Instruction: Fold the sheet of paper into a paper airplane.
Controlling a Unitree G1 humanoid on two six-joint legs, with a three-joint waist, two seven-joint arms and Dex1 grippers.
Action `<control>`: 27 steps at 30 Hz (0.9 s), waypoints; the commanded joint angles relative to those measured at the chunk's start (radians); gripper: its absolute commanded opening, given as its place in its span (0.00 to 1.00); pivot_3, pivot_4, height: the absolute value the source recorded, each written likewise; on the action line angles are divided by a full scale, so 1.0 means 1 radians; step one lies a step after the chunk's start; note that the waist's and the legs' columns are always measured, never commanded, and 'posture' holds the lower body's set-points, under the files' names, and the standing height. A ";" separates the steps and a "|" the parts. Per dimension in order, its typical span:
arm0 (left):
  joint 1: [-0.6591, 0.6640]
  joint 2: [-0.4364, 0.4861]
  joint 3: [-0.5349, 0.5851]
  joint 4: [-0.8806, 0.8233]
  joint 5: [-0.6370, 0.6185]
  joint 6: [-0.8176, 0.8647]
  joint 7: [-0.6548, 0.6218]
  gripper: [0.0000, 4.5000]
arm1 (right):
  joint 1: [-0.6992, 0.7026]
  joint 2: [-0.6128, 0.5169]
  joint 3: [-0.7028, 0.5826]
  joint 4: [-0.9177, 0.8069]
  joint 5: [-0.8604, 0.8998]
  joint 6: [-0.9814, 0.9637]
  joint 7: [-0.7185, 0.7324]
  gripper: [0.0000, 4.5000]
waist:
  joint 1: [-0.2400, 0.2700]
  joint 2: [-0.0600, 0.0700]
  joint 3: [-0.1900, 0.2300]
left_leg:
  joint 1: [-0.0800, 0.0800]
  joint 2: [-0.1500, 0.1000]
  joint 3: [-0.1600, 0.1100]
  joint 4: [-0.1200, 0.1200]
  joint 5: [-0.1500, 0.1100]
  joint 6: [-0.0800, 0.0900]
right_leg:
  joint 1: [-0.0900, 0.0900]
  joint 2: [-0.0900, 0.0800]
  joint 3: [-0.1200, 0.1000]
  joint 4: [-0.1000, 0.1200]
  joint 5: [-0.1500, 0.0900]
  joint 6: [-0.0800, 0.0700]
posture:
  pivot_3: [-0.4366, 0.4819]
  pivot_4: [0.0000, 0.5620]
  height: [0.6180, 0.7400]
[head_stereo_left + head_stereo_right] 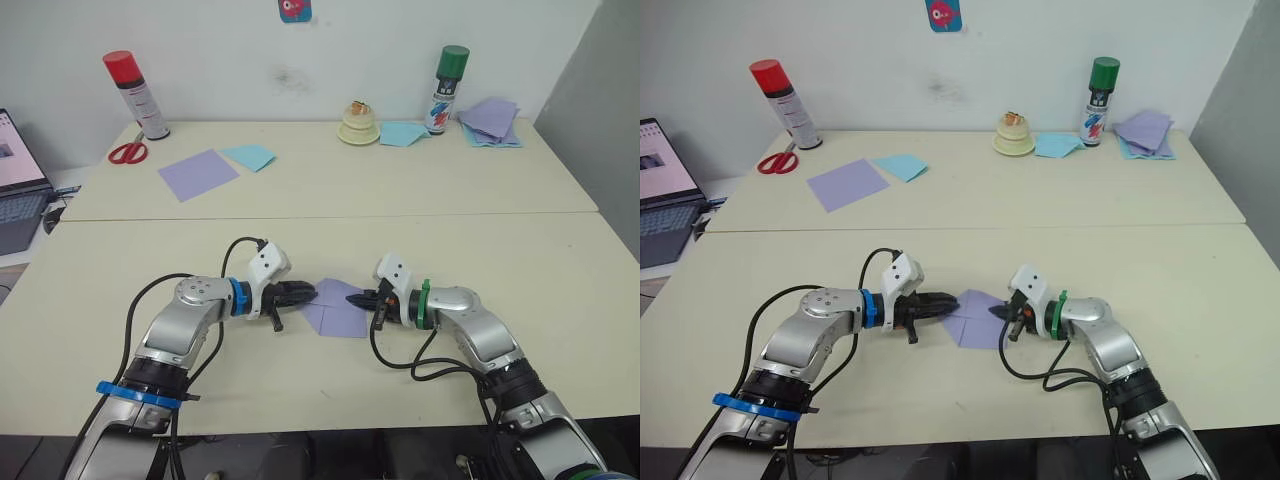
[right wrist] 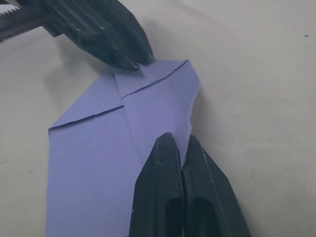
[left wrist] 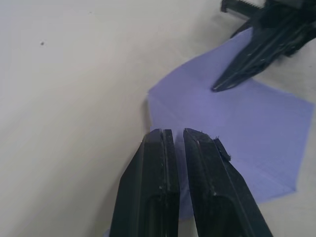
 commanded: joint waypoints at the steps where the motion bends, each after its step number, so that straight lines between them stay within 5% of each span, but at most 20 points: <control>1: 0.011 0.019 -0.011 -0.009 0.015 -0.014 -0.022 0.15 | 0.004 -0.002 0.002 -0.039 0.016 0.008 0.010 0.00 | 0.000 0.000 0.000 | 0.000 0.000 0.000 0.000 0.000 0.000 | 0.000 0.000 0.000 0.000 0.000 0.000 | 0.48 0.27 1.00; 4: 0.027 0.027 -0.016 -0.009 0.018 -0.007 -0.035 0.15 | 0.002 0.005 -0.013 -0.039 0.025 0.008 0.001 0.12 | 0.000 0.000 0.000 | 0.000 0.000 0.000 0.000 0.000 0.000 | 0.000 0.000 0.000 0.000 0.000 0.000 | 0.48 0.27 1.00; 10: 0.055 0.022 -0.022 -0.020 0.014 0.015 -0.037 0.15 | -0.016 -0.040 -0.030 -0.020 -0.045 -0.123 -0.048 0.59 | 0.001 0.000 0.000 | 0.000 0.000 0.000 0.000 0.000 0.000 | 0.000 0.000 0.000 0.000 0.000 0.000 | 0.48 0.27 1.00; 19: 0.072 0.021 -0.019 -0.036 0.013 0.026 -0.034 0.15 | -0.072 -0.032 -0.035 0.030 -0.085 -0.373 -0.083 0.59 | -0.001 0.000 0.000 | 0.001 0.001 0.001 0.000 0.000 0.000 | 0.000 0.000 0.000 0.000 0.000 0.000 | 0.48 0.27 1.00; 22: 0.072 0.020 -0.019 -0.036 0.013 0.027 -0.033 0.15 | -0.062 0.035 -0.059 -0.019 0.018 -0.352 -0.044 0.39 | -0.001 0.000 0.000 | 0.001 0.001 0.000 0.000 0.000 0.000 | 0.001 0.000 0.000 0.000 0.000 0.000 | 0.48 0.27 1.00; 27: 0.069 0.017 -0.017 -0.029 0.013 0.030 -0.030 0.15 | -0.031 0.031 0.047 -0.010 -0.055 -0.296 -0.012 0.00 | 0.002 0.000 0.000 | 0.001 0.000 0.000 0.000 0.000 0.000 | 0.001 0.000 0.000 -0.001 0.000 0.000 | 0.48 0.27 1.00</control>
